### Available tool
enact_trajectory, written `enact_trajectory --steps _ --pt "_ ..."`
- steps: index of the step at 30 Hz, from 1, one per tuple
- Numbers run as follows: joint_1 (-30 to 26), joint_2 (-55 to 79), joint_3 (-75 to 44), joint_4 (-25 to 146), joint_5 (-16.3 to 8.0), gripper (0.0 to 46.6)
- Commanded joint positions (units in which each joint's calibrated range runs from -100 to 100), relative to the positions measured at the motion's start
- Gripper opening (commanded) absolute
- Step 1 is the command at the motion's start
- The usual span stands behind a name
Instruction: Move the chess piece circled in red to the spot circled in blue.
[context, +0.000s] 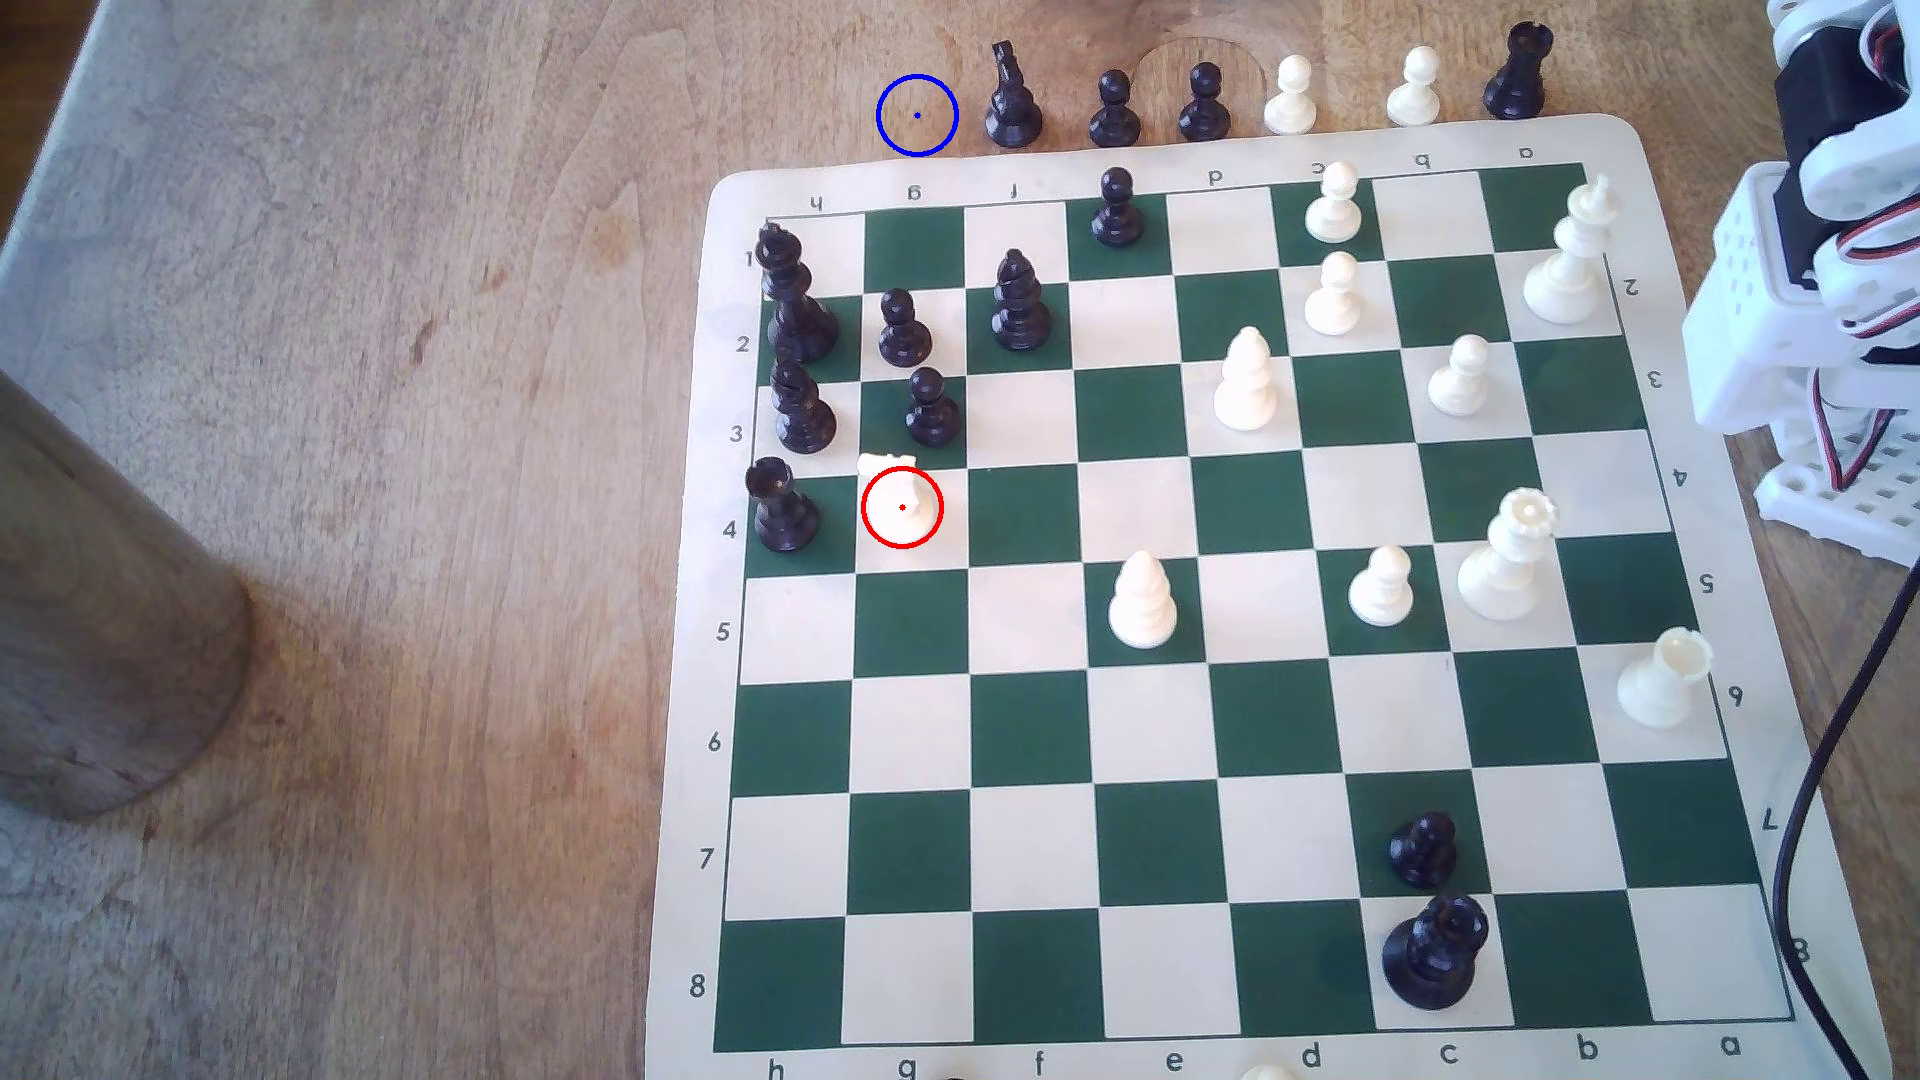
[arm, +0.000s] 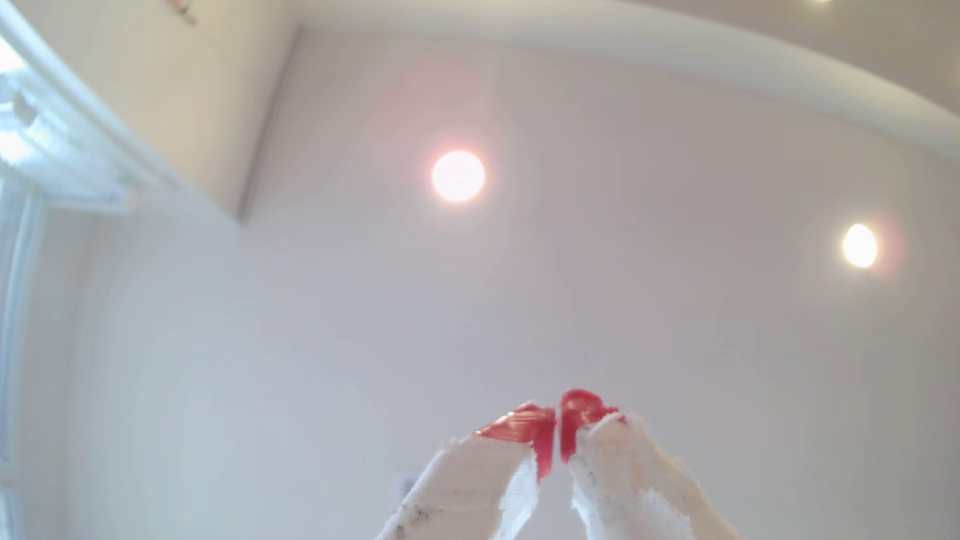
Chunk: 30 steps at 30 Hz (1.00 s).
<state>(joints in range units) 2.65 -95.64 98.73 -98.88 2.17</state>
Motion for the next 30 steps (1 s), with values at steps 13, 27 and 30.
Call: enact_trajectory --steps 13,27,30 --pt "-2.15 -0.2 -15.33 47.12 0.2 0.2" --pt "3.09 2.43 -32.1 108.79 -0.24 0.2" --pt "2.94 3.79 -33.55 116.74 -0.24 0.2"
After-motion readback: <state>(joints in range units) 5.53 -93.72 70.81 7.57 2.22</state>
